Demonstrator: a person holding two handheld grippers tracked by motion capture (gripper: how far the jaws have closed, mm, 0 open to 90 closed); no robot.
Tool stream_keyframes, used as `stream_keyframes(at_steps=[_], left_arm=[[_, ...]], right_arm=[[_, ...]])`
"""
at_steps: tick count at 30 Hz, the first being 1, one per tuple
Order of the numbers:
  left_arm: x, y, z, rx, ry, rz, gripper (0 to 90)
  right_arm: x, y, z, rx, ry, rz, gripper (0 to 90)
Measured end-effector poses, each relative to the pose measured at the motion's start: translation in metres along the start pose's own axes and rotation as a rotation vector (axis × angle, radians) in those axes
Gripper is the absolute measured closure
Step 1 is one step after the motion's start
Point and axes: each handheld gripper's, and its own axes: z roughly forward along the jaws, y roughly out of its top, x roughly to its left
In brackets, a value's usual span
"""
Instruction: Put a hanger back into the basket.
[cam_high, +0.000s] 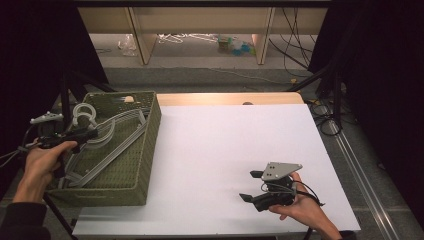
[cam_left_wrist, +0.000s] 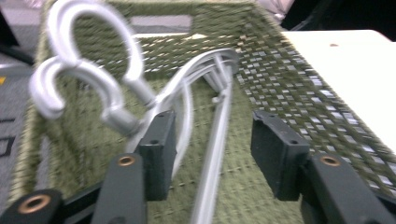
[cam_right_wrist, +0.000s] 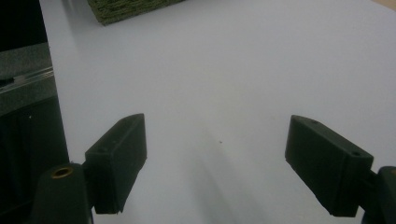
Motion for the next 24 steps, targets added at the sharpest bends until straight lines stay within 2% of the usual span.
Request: stream_keyframes(at_steps=[10,14,21,24], left_arm=[[-0.042,0.0,-0.018,-0.057,-0.039,0.091,40.7],[-0.054,-0.003,-0.02,-0.093,-0.069,0.082,38.5],[-0.082,-0.009,-0.021,-0.117,-0.117,0.117,32.8],[-0.097,-0.013,-0.02,-0.125,-0.154,0.131,31.4]], right_arm=[[0.0,0.0,0.0,-0.002,-0.005,0.004,21.2],[0.0,0.0,0.001,-0.001,0.001,-0.002,20.9],[0.0,-0.001,0.001,0.002,0.002,0.008,20.1],[0.0,-0.001,0.001,-0.007,0.0,0.006,19.7]])
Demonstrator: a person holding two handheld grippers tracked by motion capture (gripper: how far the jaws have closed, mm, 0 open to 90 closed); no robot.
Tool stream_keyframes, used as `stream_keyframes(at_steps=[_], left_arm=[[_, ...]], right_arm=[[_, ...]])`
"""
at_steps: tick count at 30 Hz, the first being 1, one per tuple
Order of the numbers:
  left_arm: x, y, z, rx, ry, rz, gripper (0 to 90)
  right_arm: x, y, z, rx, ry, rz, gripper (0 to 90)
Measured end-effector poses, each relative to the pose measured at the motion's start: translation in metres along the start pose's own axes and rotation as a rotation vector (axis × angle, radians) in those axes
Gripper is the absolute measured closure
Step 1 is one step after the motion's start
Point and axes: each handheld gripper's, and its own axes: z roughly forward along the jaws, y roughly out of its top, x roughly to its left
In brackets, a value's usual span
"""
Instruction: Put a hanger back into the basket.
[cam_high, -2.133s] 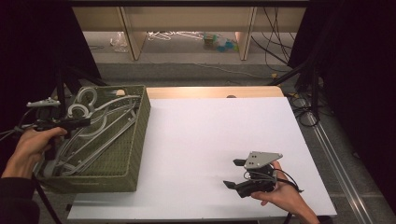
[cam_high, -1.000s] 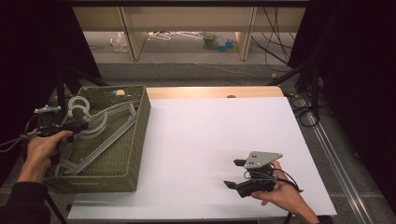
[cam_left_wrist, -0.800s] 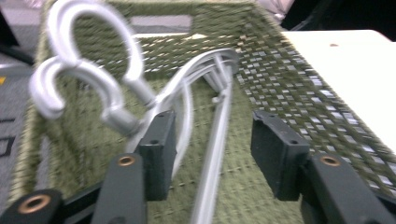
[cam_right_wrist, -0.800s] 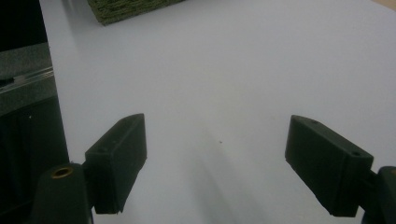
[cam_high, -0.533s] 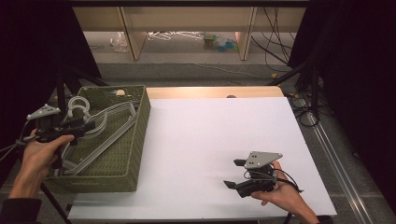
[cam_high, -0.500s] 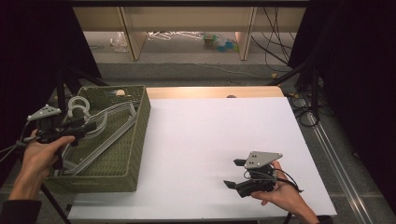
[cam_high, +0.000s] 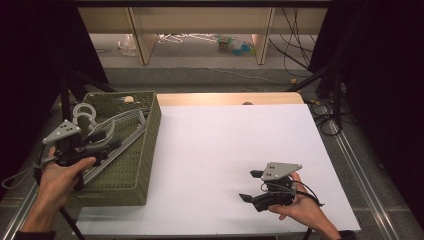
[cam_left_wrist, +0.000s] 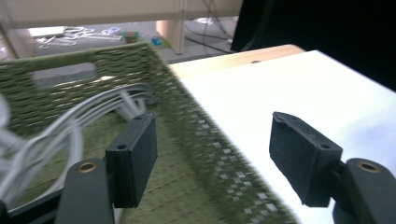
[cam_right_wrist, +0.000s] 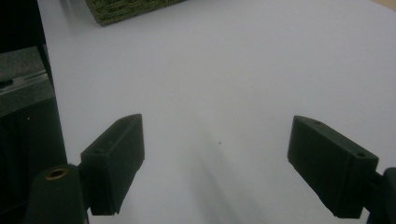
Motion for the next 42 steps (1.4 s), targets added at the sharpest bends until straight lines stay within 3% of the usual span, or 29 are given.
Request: stream_keyframes(at_steps=[8,12,18,22,29,32,36,39,40,42], left_arm=[[-0.042,-0.009,0.016,-0.013,-0.086,0.077,29.2],[-0.063,-0.016,0.026,0.0,-0.144,0.079,28.4],[-0.092,-0.021,0.034,0.004,-0.22,0.143,25.4],[-0.102,-0.025,0.038,-0.009,-0.249,0.174,23.3],[-0.114,-0.038,0.046,-0.03,-0.284,0.158,19.5],[-0.118,-0.045,0.051,-0.022,-0.303,0.199,18.0],[-0.126,-0.058,0.056,-0.031,-0.311,0.182,18.0],[-0.137,-0.068,0.059,-0.018,-0.334,0.214,17.8],[-0.139,-0.069,0.058,-0.017,-0.328,0.244,17.6],[-0.141,-0.071,0.058,-0.033,-0.322,0.259,17.8]], right_arm=[[-0.001,-0.001,0.001,-0.014,-0.013,0.011,19.4],[0.0,-0.002,0.002,-0.023,-0.016,0.013,18.9],[-0.001,-0.002,0.003,-0.034,-0.019,0.017,18.4],[-0.003,-0.003,0.002,-0.049,-0.022,0.026,18.1],[-0.002,-0.004,0.002,-0.051,-0.021,0.019,17.9],[-0.001,-0.003,0.003,-0.057,-0.024,0.021,17.9],[0.0,-0.003,0.003,-0.058,-0.031,0.023,17.9],[0.002,-0.003,0.004,-0.052,-0.029,0.024,17.9],[0.003,-0.003,0.005,-0.057,-0.034,0.017,17.9],[0.005,-0.002,0.005,-0.055,-0.024,0.021,17.9]])
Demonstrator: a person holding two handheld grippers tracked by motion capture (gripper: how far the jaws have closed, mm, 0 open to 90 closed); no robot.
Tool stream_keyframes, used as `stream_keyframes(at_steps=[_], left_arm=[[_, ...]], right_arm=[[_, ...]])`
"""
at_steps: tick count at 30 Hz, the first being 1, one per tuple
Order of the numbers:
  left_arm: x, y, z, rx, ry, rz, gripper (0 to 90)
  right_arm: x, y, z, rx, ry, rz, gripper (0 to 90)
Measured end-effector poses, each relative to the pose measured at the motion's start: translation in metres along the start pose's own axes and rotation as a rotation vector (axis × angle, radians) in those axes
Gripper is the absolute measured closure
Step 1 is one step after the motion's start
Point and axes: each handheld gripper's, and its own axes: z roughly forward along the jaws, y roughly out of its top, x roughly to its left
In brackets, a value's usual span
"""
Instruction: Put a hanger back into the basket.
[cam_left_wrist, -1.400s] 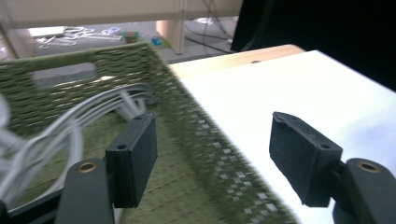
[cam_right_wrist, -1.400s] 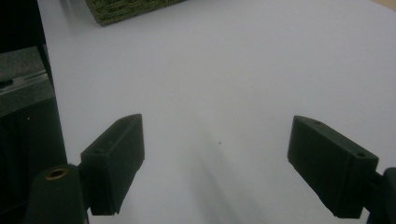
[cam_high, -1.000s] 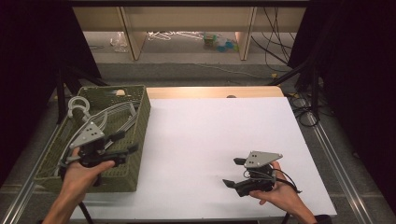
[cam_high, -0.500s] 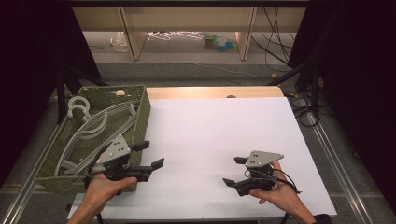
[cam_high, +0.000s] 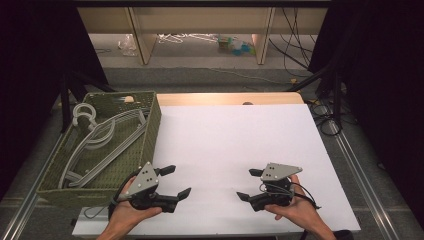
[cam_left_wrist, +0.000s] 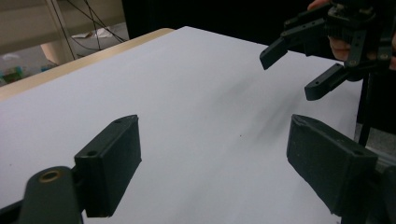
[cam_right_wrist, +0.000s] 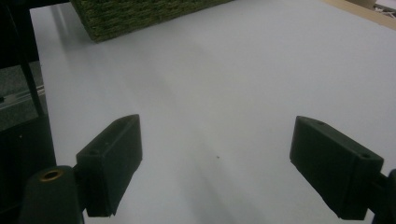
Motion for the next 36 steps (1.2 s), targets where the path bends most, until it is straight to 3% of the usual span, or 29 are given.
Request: stream_keyframes(at_steps=[3,5,9,16,24,36], left_arm=[[0.0,-0.006,-0.001,-0.017,0.015,-0.026,18.1],[0.002,-0.012,-0.002,-0.002,0.037,-0.02,18.2],[0.003,-0.019,-0.005,0.012,0.051,-0.062,18.8],[-0.001,-0.021,-0.004,0.009,0.042,-0.049,18.9],[-0.001,-0.021,-0.002,0.006,0.043,-0.048,18.7],[0.0,-0.022,0.0,0.004,0.035,-0.047,18.6]], right_arm=[[0.003,-0.001,0.0,-0.009,-0.012,0.003,17.9],[0.005,-0.002,-0.001,-0.015,-0.008,0.005,17.9],[0.011,-0.005,-0.005,-0.029,-0.021,0.004,17.1],[0.021,-0.01,-0.011,-0.048,-0.028,0.017,17.0],[0.019,-0.009,-0.013,-0.099,-0.058,0.032,17.0],[0.018,-0.009,-0.012,-0.102,-0.052,0.028,17.0]])
